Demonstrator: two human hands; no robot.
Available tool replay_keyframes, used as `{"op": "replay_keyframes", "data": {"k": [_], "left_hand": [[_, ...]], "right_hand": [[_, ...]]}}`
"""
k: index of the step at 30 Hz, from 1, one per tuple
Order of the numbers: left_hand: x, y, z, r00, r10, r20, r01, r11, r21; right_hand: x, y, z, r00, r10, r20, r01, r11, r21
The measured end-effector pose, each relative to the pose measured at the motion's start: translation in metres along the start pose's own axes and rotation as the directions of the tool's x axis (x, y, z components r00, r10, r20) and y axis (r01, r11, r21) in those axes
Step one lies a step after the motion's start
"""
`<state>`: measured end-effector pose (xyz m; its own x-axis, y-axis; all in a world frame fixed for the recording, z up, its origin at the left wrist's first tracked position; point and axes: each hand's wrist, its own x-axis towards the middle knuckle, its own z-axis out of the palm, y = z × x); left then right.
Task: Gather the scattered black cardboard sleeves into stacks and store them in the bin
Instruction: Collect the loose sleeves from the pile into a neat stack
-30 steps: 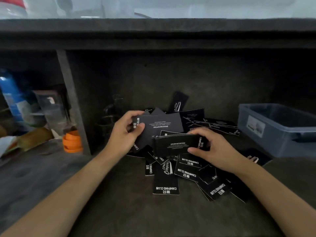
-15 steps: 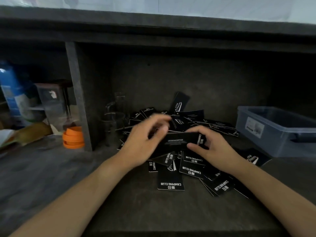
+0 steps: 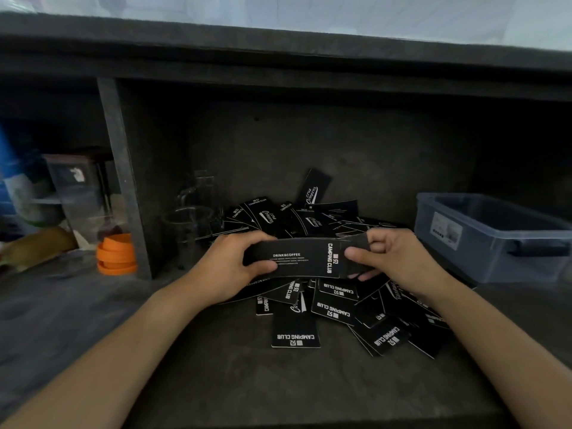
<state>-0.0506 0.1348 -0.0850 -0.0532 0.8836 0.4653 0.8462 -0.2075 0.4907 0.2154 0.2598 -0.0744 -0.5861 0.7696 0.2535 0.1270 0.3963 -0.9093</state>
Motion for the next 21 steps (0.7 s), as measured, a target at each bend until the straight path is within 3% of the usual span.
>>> {"op": "replay_keyframes", "data": {"k": [2, 5, 8, 11, 14, 17, 19, 21], "left_hand": [[0.000, 0.001, -0.001, 0.999, 0.014, -0.029, -0.014, 1.000, 0.002], [-0.001, 0.004, -0.001, 0.992, 0.082, -0.100, -0.083, 0.997, -0.007], [-0.001, 0.009, 0.004, 0.989, 0.099, -0.111, -0.103, 0.994, -0.032], [-0.002, 0.013, 0.009, 0.995, 0.098, -0.032, -0.100, 0.992, -0.077], [-0.004, 0.013, 0.012, 0.992, 0.124, 0.024, -0.125, 0.992, 0.023], [-0.004, 0.013, 0.013, 0.991, 0.130, -0.020, -0.129, 0.991, 0.042], [-0.002, 0.012, 0.013, 0.987, 0.151, -0.052, -0.149, 0.988, 0.040], [0.000, 0.009, 0.012, 0.977, 0.175, -0.123, -0.171, 0.984, 0.039]], "right_hand": [[0.001, -0.001, -0.002, 0.993, 0.006, -0.117, 0.007, 0.994, 0.111], [0.005, -0.001, -0.006, 0.960, 0.163, -0.227, -0.077, 0.936, 0.343], [0.003, -0.001, 0.004, 0.949, 0.313, -0.037, -0.274, 0.877, 0.394], [-0.002, -0.009, 0.016, 0.909, 0.376, 0.183, -0.418, 0.814, 0.404], [-0.005, -0.016, 0.011, 0.848, 0.339, 0.406, -0.523, 0.658, 0.543], [-0.005, -0.012, 0.006, 0.821, 0.285, 0.494, -0.560, 0.572, 0.599], [-0.005, -0.011, 0.005, 0.807, 0.260, 0.531, -0.567, 0.594, 0.571], [-0.005, -0.013, 0.006, 0.812, 0.219, 0.541, -0.522, 0.688, 0.504]]}}
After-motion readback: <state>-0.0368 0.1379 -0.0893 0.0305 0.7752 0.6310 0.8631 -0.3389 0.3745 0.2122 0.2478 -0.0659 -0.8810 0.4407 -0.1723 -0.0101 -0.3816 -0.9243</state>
